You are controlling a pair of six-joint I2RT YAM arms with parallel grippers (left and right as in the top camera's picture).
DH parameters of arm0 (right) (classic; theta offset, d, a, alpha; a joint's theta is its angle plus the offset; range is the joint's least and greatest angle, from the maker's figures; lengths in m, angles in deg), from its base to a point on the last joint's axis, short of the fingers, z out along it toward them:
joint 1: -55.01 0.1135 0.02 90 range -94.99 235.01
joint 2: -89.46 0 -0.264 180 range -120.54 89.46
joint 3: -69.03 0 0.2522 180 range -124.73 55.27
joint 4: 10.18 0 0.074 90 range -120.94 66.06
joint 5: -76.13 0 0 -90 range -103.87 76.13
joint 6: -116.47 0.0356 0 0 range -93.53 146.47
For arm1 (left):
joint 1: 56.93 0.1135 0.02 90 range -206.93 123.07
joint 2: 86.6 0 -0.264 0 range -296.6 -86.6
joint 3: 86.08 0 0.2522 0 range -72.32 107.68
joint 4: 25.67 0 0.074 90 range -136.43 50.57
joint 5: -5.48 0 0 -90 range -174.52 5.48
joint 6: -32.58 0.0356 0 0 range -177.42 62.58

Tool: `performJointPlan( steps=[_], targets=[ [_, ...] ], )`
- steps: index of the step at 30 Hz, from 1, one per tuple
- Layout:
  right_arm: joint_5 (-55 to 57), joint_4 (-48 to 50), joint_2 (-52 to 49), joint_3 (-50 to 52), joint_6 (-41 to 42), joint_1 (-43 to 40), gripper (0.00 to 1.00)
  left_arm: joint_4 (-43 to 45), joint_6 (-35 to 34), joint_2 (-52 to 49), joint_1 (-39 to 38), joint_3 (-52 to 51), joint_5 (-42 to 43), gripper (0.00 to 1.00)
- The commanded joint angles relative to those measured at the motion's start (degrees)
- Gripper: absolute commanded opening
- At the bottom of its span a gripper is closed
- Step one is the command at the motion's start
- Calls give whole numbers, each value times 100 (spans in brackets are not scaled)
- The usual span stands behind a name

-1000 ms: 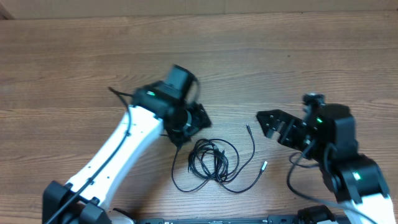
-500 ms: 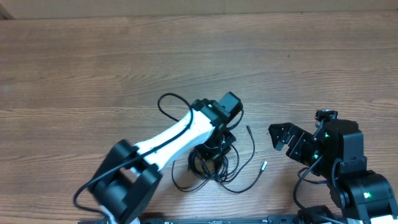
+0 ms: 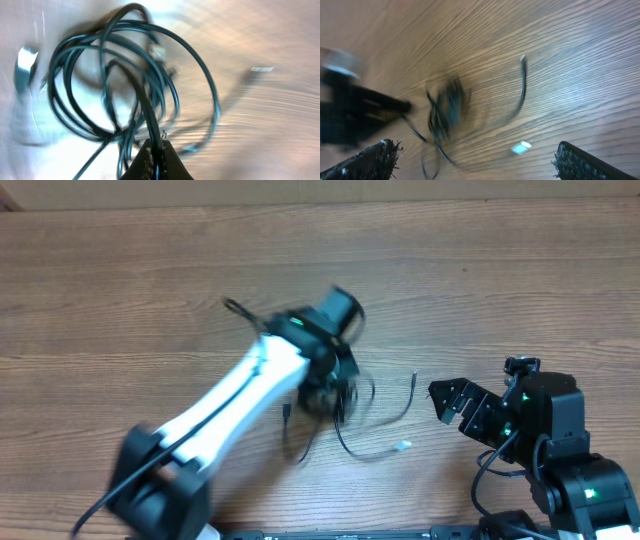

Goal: Untangle cables

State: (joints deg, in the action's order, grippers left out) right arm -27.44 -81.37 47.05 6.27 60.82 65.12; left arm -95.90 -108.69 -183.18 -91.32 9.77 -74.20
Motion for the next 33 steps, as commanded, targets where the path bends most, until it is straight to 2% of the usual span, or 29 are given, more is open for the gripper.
performJointPlan(
  steps=[1, 3, 11, 18, 22, 31, 33],
  targets=[
    [-444, 101, -46, -160, 13, -44, 100, 26, 1803, 820, 52, 529, 249, 4],
    [-656, 221, -125, -160, 13, -44, 100, 46, 2227, 1172, 17, 669, 332, 4],
    [-1963, 848, -671, -160, 13, -42, 100, 83, 3056, 1956, -59, 688, 321, 4],
    [-3786, 2131, -1311, -160, 22, 79, 79, 125, 3158, 2149, -50, 688, 321, 4],
    [-4188, 2767, -1663, -160, 208, 345, 66, 79, 3161, 2135, -50, 688, 319, 4],
    [-4524, 4092, -1827, -160, 1274, 409, 64, -96, 3202, 2135, -50, 688, 168, 4],
    [-4481, 4299, -1827, -160, 1679, 409, 61, -79, 3200, 2135, -50, 688, 170, 5]
  ],
)
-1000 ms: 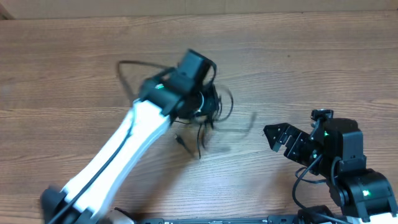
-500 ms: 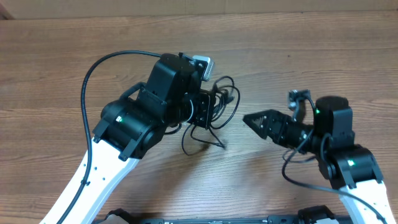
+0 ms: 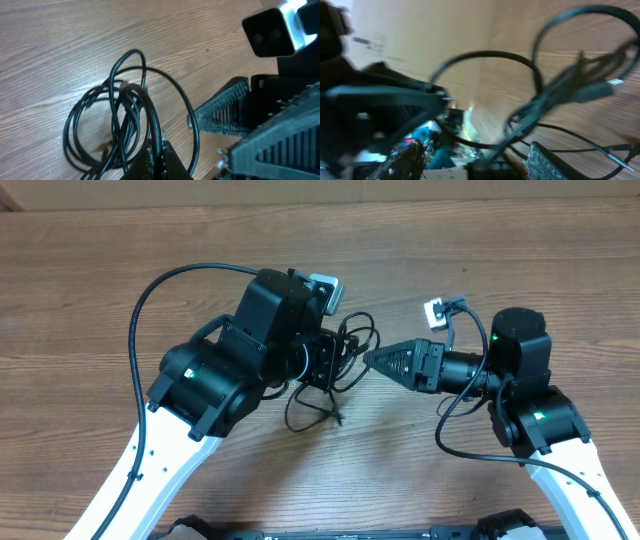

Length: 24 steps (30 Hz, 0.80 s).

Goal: Untangle cables

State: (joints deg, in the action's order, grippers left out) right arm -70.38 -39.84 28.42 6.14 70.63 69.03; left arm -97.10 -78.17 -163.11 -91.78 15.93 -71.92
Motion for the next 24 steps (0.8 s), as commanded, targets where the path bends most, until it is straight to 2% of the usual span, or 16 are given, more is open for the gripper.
performJointPlan(
  steps=[1, 6, 9, 15, 16, 17, 19, 22, 24],
  targets=[
    [-83, 164, 35, -146, 914, 17, 57, 57, 149, 129, -4, 72, -57, 5],
    [186, 105, -59, -146, 1661, 17, 45, 120, 79, 129, -4, 72, -52, 4],
    [221, 127, -223, -146, 2083, 31, 45, 122, -9, 129, -4, 72, -50, 4],
    [243, 251, -695, -146, 2317, 271, 39, 122, -26, 129, -7, 72, -50, 4],
    [243, 319, -756, -146, 2308, 319, 35, 122, -26, 129, -7, 72, -52, 4],
    [223, 442, -813, -146, 2273, 365, 29, 118, -26, 129, -7, 72, -55, 5],
    [63, 927, -852, -146, 2028, 387, 6, 98, -26, 129, -4, 72, -68, 4],
    [-328, 1912, -839, -146, 1880, 293, 4, -72, -173, 131, 20, 72, -710, 5],
    [-765, 2634, -839, -146, 1880, 120, 4, -354, -769, 131, 127, 72, -1565, 4]
  ],
)
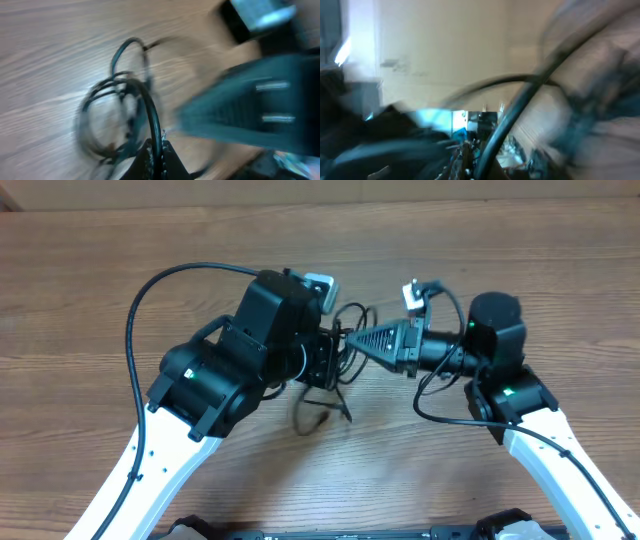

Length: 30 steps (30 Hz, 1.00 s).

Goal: Untangle cables

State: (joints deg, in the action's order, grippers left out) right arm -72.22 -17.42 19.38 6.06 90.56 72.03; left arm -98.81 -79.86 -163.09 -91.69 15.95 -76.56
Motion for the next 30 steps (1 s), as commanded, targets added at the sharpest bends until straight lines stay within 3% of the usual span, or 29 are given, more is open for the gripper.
performJointPlan(
  steps=[1, 5, 13, 20, 24, 25, 27, 30],
  targets=[
    [-876, 798, 66, -138, -114, -313, 4, -380, -1001, 129, 223, 70, -1565, 4],
    [-1792, 1849, 74, -138, 59, -966, 4, -1119, -2081, 129, 852, 70, -2632, 5],
    [-2221, 1823, 74, -138, 192, -2455, 4, -1784, -3296, 129, 2638, 70, -2583, 5],
    [-2234, 1224, 74, -138, 109, -3161, 4, -1792, -3318, 129, 3536, 70, -1572, 5],
    [-2232, 647, 72, -138, -367, -3215, 4, -1397, -2485, 129, 3554, 68, -894, 5],
    [-2236, 483, 72, -138, -538, -3215, 12, -1246, -2164, 129, 3543, 68, -632, 5],
    [-2236, 107, 72, -138, -933, -3213, 46, -903, -1401, 129, 3545, 68, 142, 5],
    [-2234, -476, 72, -138, -1519, -3209, 69, -476, -439, 129, 3545, 68, 1307, 4]
  ],
)
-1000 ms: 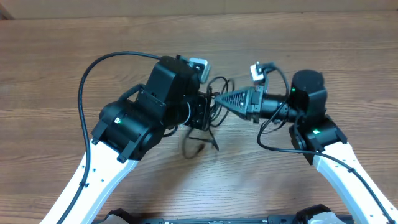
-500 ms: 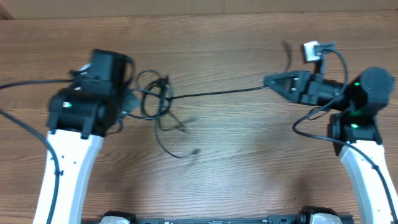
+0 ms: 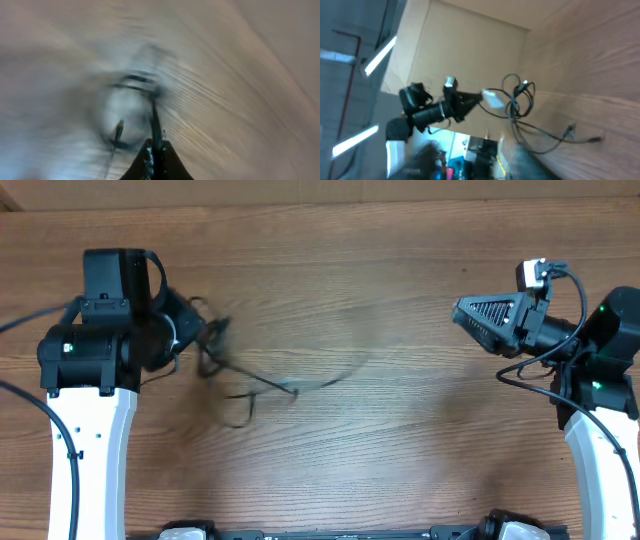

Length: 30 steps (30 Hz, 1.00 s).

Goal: Untangle cables

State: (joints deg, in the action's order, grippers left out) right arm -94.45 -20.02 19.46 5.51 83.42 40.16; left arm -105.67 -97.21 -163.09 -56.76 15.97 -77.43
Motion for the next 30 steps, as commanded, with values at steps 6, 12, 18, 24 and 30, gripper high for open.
performJointPlan(
  steps=[6, 12, 18, 24, 30],
  targets=[
    [98, -1292, 66, -83, -1609, 44, 79, 704, 2492, 127, 50, 66, 3261, 4],
    [660, -1858, 66, -83, -1958, 664, 80, 822, 3327, 127, 50, 66, 4518, 4],
    [1731, -1867, 66, -83, -2105, 1906, 59, 822, 4006, 127, 50, 66, 5458, 4],
    [3228, -1858, 66, -92, -2103, 3220, 47, 752, 4002, 127, 48, 66, 5464, 4],
    [4371, -1952, 87, -308, -1928, 4129, 54, 695, 4006, 127, -125, 63, 5355, 4]
  ],
)
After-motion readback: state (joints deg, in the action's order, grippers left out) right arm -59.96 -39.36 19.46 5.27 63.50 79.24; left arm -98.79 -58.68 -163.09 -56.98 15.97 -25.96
